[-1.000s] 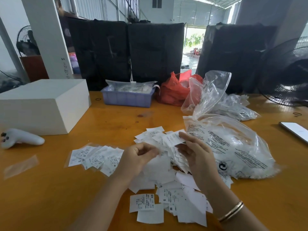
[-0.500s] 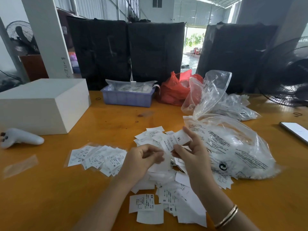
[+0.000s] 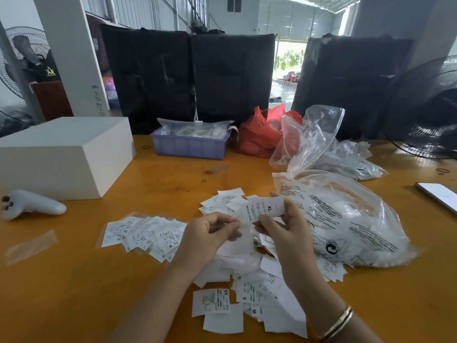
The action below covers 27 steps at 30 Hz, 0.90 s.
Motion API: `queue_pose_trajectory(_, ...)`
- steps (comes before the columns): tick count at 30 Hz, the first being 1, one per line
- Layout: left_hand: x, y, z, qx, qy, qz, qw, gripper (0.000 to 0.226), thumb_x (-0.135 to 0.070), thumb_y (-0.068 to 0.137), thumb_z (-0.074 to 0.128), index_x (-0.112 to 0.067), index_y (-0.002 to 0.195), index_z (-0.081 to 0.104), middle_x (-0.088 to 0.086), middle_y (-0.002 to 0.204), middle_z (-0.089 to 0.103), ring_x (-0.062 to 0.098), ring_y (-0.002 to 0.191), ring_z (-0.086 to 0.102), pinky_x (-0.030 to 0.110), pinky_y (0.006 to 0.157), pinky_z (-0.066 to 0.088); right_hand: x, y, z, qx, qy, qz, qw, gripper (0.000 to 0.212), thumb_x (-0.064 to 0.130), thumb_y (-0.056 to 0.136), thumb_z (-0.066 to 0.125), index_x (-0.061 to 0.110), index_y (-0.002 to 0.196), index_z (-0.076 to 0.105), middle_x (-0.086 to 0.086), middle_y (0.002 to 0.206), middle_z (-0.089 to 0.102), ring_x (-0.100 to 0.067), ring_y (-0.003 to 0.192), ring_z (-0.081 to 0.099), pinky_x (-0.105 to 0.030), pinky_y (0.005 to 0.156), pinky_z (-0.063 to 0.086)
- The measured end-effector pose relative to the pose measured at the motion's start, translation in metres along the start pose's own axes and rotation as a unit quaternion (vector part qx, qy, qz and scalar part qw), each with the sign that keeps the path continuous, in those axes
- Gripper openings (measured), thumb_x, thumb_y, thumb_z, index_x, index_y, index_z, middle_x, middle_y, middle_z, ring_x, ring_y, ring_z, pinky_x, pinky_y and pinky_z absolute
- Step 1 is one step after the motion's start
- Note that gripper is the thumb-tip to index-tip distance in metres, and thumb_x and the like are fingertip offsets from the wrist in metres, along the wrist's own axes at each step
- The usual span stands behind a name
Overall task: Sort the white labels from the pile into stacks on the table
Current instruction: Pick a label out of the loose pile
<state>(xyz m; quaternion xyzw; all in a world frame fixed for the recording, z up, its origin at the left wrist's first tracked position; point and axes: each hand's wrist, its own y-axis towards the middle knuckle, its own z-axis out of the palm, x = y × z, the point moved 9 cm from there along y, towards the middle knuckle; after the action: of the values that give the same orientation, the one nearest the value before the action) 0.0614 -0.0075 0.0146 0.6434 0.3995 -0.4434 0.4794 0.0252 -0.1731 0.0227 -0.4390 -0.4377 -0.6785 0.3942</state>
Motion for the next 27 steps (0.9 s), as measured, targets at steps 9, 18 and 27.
queue_pose_trajectory(9,-0.004,0.001,-0.006,-0.011,-0.001,0.013,1.0,0.021,-0.045,0.068,0.066,-0.029,0.08,0.07,-0.009,0.074,0.075,0.005,0.07,0.07,0.01,0.06,0.049,-0.009,0.002,0.011,0.09,-0.107,0.022,0.99,0.051,-0.003,0.084,0.065,0.039,0.111,0.058,0.004,0.083,0.066,-0.011,0.074,0.066,-0.031,0.067,0.058)
queue_pose_trajectory(18,0.002,0.001,-0.002,0.013,0.047,0.001,0.999,0.014,-0.024,0.087,0.066,-0.033,0.079,0.071,-0.012,0.075,0.073,0.004,0.068,0.068,0.016,0.063,0.055,-0.01,0.002,0.008,0.093,-0.126,0.039,0.987,0.019,0.017,0.088,0.064,0.02,0.107,0.063,0.0,0.078,0.071,-0.011,0.072,0.067,-0.021,0.062,0.053)
queue_pose_trajectory(27,-0.004,-0.001,-0.004,-0.01,0.07,0.011,0.997,0.013,-0.024,0.088,0.066,-0.033,0.08,0.07,-0.023,0.078,0.071,-0.007,0.076,0.064,0.005,0.064,0.046,-0.006,-0.002,0.015,0.072,-0.256,-0.041,0.963,0.017,0.018,0.086,0.068,0.034,0.08,0.068,0.011,0.07,0.069,-0.015,0.063,0.062,-0.027,0.058,0.052)
